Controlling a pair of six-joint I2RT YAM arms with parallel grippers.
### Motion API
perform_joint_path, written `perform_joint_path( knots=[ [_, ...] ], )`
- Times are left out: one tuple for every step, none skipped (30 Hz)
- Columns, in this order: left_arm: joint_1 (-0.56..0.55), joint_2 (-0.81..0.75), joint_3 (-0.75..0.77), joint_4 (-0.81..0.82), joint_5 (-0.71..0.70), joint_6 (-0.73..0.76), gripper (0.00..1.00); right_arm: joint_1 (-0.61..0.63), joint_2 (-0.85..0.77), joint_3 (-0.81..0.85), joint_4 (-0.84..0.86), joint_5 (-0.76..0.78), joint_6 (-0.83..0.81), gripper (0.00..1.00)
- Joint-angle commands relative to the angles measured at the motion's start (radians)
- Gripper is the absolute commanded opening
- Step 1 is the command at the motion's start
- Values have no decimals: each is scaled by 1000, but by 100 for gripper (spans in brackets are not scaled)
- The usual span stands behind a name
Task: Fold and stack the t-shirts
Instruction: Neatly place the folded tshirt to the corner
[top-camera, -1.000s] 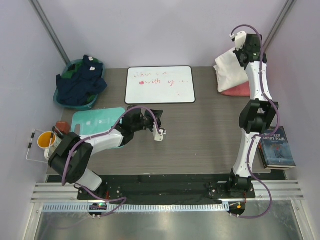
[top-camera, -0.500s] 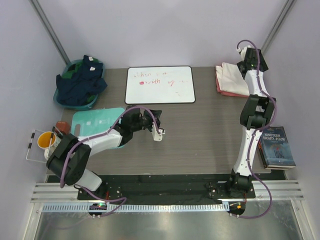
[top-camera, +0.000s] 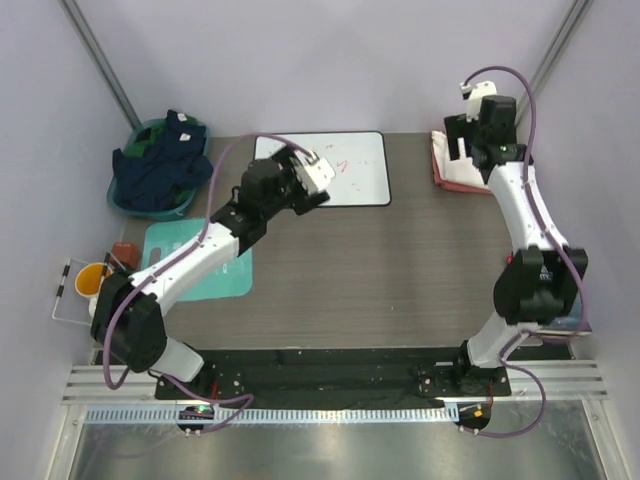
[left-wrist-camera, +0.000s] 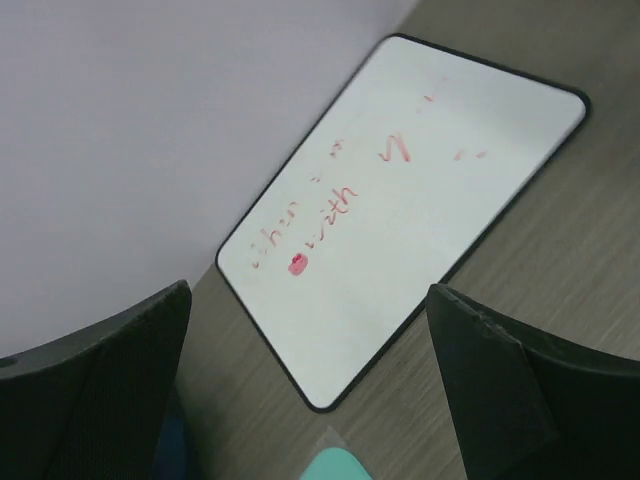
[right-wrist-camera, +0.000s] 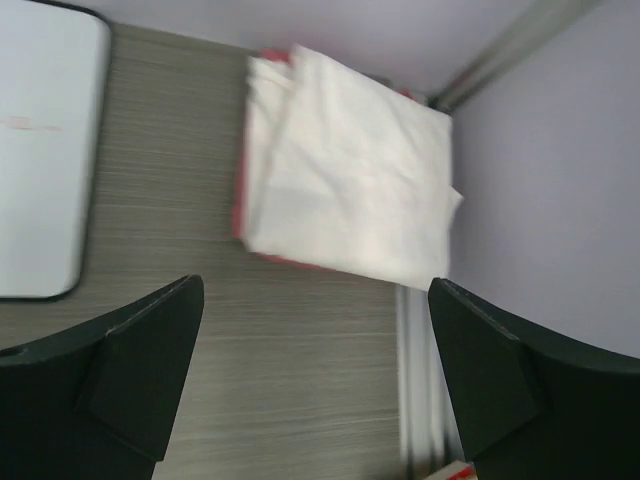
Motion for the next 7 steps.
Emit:
perform_joint_path(
  knots=[
    [49, -88, 101, -233, -331, -537, 100, 97, -274, -161, 48, -52, 216, 100],
    [67, -109, 94, -233, -359, -586, 100, 110, -303, -215, 48, -48, 226, 99],
    [72, -146, 81, -235, -382, -613, 100, 125, -326, -239, 49, -46, 209, 100],
    [73, -158, 63, -230, -417, -640, 100, 139, -360, -259, 50, -39, 198, 100],
    [75, -166, 54, -226, -429, -642, 100, 162, -366, -279, 46, -24, 195, 100],
    [75, -174, 43, -213, -446, -642, 100, 166, -371, -283, 42, -16, 195, 100],
    [76, -181, 28, -203, -489, -650, 100, 168, -373, -284, 39, -7, 192, 100]
  ],
)
